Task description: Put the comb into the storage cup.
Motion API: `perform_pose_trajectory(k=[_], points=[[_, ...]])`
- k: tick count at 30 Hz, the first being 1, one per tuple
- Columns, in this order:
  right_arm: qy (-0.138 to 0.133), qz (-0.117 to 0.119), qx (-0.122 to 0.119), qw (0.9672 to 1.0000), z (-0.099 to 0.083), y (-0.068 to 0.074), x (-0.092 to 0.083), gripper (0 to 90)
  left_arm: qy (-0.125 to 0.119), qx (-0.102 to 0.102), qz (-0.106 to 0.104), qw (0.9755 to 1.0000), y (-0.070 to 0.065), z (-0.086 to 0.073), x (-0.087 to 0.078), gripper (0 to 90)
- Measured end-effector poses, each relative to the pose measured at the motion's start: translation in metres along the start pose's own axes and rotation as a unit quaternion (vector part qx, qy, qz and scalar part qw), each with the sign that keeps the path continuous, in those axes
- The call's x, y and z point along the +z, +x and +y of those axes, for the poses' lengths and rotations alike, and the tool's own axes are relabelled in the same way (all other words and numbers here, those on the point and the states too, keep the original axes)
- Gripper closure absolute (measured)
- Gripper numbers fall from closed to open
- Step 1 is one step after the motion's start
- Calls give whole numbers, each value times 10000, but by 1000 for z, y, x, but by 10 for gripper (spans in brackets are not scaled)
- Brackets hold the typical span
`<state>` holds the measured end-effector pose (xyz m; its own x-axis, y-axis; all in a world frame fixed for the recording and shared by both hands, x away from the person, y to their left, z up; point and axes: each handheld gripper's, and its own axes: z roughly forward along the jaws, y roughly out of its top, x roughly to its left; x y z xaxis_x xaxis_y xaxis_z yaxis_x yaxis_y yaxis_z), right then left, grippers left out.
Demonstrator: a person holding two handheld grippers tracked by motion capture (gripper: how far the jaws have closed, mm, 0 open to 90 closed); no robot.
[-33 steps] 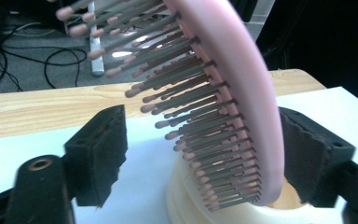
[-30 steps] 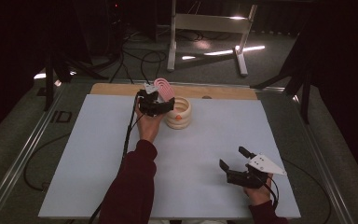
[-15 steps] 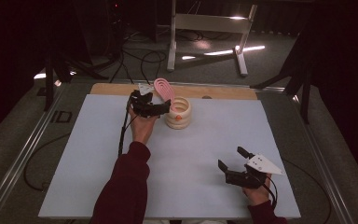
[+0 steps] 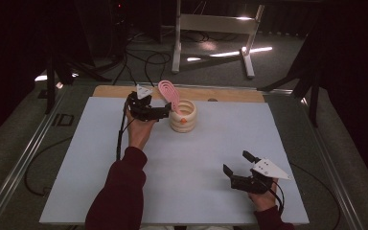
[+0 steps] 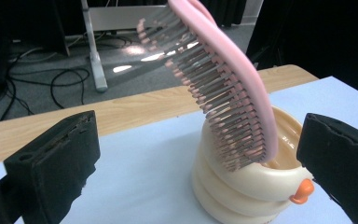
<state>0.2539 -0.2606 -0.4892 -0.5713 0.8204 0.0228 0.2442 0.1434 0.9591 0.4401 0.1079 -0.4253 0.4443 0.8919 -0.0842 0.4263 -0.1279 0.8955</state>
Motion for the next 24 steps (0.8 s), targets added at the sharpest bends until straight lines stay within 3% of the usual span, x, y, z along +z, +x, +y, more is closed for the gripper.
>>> perform_pose_trajectory(k=[3, 14, 24], points=[[3, 9, -13, 10000, 0, 1, 1, 91, 131, -2, -3, 9999, 2, 1, -4, 0], [37, 43, -25, 10000, 0, 3, 2, 91, 125, 73, -235, 9996, 9, 2, -23, 0], [48, 41, -12, 10000, -1, 3, 2, 91, 65, 355, -268, 9990, 9, -2, -44, 0]])
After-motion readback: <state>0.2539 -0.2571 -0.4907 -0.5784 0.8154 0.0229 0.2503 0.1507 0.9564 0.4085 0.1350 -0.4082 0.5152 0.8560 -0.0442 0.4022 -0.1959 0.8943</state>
